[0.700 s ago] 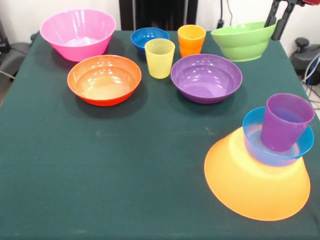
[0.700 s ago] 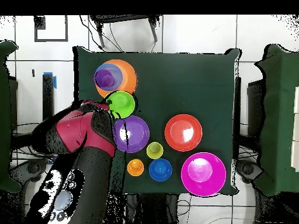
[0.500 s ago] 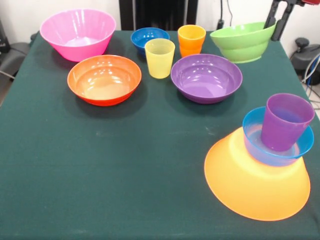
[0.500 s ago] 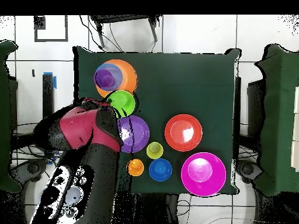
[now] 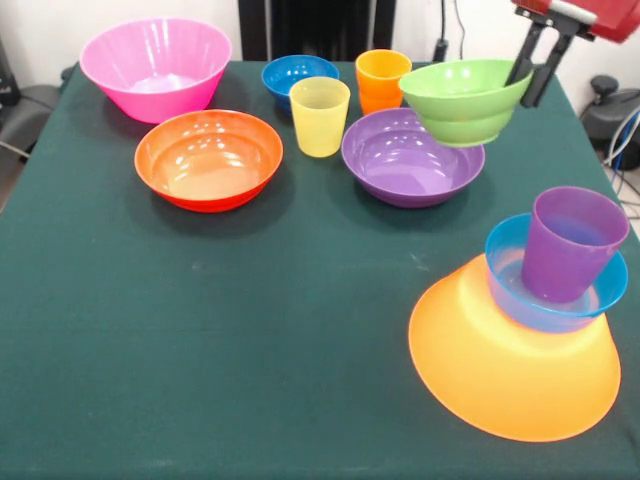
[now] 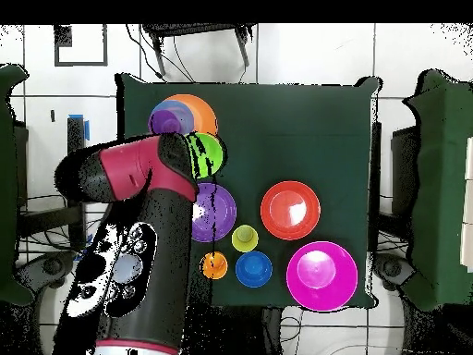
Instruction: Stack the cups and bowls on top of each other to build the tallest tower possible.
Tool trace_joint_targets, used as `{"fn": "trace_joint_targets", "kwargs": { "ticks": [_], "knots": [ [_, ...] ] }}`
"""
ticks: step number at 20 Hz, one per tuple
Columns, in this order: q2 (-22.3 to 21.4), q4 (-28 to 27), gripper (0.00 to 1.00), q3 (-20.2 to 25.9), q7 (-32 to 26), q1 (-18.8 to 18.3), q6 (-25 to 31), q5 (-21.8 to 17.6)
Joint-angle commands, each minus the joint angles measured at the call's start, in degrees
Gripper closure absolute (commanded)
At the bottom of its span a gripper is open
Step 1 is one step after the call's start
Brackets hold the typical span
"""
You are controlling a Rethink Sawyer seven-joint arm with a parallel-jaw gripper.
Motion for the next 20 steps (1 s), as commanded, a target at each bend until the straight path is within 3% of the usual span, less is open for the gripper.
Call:
{"fn": "trace_joint_targets", "kwargs": {
  "ticks": [1,14,20],
  "knots": [
    [7.4,-16.0,1.0,6.0,-12.2,1.4,15.9,-6.0],
    [9.2,-25.1,1.0,4.7,-14.1,4.7,29.4,-8.3],
    [14.2,-31.5,1.0,6.7,-12.8,4.4,29.5,-7.2]
  ]
}}
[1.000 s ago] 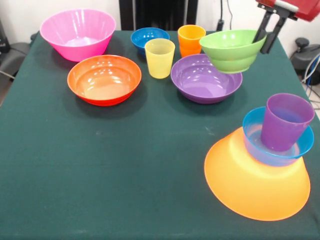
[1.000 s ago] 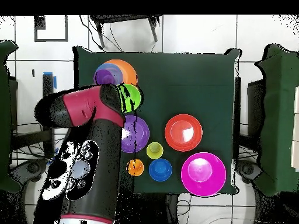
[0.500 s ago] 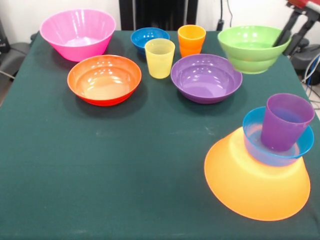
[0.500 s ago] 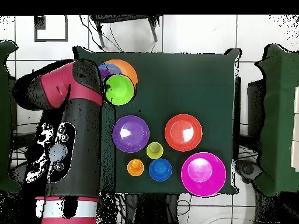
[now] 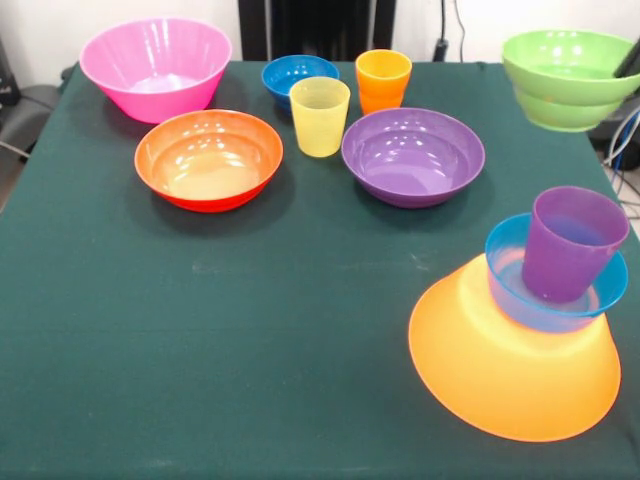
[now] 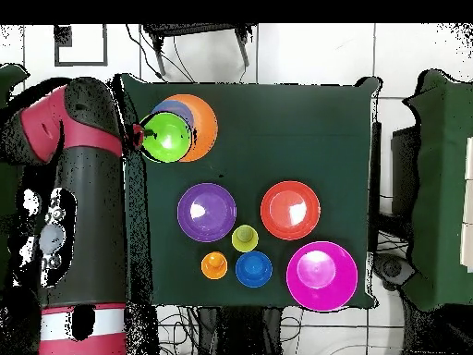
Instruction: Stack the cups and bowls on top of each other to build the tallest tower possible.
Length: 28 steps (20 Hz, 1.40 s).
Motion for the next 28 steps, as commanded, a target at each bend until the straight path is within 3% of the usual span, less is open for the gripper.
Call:
{"fn": "trace_joint_targets", "kwargs": {
  "ticks": [1,12,20,28],
  "knots": [
    [7.3,-9.5,1.0,6.6,-12.4,0.0,5.2,-4.0],
    [15.6,-22.3,1.0,5.0,-16.1,0.0,4.7,-4.6],
    [19.1,-31.2,1.0,1.1,-21.6,0.4,13.1,-4.4],
    [19.8,-32.4,1.0,-1.8,-23.4,0.7,14.0,-3.4]
  ]
}}
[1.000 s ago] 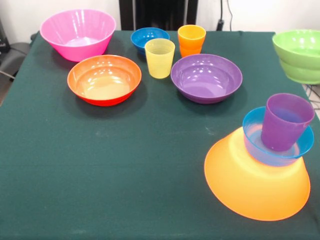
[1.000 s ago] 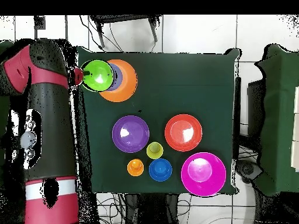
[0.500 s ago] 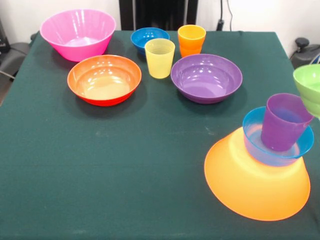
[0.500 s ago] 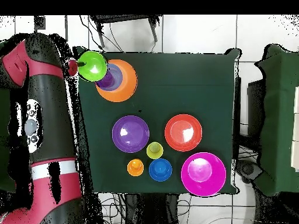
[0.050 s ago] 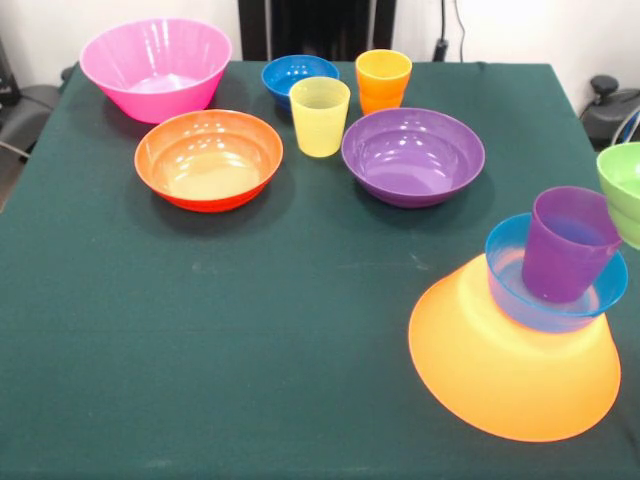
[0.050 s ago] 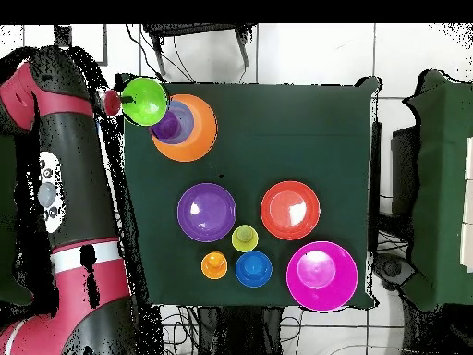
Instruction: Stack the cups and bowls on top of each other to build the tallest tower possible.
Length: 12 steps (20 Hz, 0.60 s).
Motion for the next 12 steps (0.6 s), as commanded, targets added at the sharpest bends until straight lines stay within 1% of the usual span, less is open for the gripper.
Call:
{"fn": "trace_joint_targets", "kwargs": {
  "ticks": [1,4,6,9,12],
  "knots": [
    [1.4,-3.7,1.0,0.0,-18.7,0.5,7.1,-3.2],
    [2.2,-5.2,1.0,-0.7,-19.0,0.5,8.7,-2.3],
    [2.1,-4.7,1.0,-1.2,-18.5,0.8,8.5,-1.9],
    [1.6,-2.5,1.0,-1.4,-16.8,1.4,7.8,-1.1],
    [0.9,0.8,1.0,-1.6,-14.2,2.2,5.2,-1.3]
  ]
}}
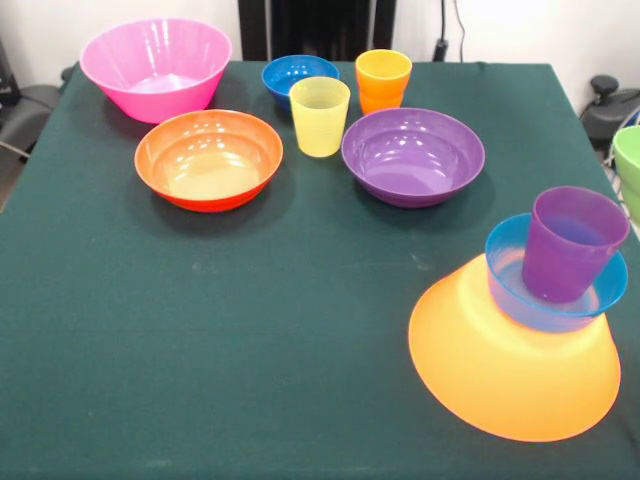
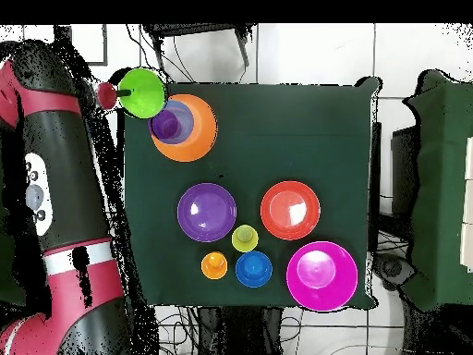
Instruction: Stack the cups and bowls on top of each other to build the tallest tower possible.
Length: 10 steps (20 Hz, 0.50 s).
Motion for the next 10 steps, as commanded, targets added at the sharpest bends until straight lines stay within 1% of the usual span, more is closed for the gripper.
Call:
{"fn": "trace_joint_targets", "kwargs": {
  "ticks": [1,3,5,6,7,10],
  "knots": [
    [-0.8,5.9,1.0,1.4,-10.3,2.0,1.9,-1.6],
    [-1.5,7.7,1.0,0.9,-10.8,2.2,0.4,-2.1],
    [-3.5,11.9,1.0,0.5,-11.4,2.8,-2.2,-2.9],
    [-3.9,13.0,1.0,0.3,-11.6,2.9,-2.8,-3.1],
    [-5.2,15.7,1.0,0.0,-11.3,3.5,-4.1,-3.6],
    [-6.0,17.6,1.0,-0.8,-11.0,4.2,-5.1,-4.2]
  ]
}}
